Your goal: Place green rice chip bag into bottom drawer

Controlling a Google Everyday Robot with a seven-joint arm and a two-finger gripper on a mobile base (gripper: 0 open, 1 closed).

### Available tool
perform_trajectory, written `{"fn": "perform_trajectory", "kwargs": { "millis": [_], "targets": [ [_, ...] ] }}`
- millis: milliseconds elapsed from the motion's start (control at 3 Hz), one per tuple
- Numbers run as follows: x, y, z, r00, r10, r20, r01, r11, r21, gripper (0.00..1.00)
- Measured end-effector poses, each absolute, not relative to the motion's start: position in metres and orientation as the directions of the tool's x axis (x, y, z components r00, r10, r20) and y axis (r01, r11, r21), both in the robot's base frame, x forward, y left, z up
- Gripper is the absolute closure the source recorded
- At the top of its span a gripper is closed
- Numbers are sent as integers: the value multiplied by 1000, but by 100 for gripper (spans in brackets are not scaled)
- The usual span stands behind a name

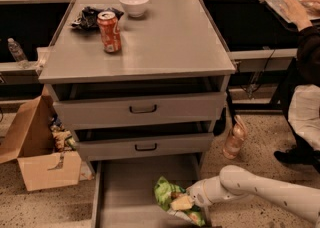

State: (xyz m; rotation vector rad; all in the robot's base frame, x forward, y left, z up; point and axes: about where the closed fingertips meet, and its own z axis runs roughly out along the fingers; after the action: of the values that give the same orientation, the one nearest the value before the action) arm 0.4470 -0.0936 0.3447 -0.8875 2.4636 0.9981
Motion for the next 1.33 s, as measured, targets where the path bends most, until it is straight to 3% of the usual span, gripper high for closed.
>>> {"fn": "perform_trajectory", "kwargs": {
  "millis": [333,1333],
  "targets": [
    [446,-89,322,-763,-425,-488,-644,571,509,100],
    [476,-48,201,-808,-290,-513,-580,544,606,100]
  ]
}}
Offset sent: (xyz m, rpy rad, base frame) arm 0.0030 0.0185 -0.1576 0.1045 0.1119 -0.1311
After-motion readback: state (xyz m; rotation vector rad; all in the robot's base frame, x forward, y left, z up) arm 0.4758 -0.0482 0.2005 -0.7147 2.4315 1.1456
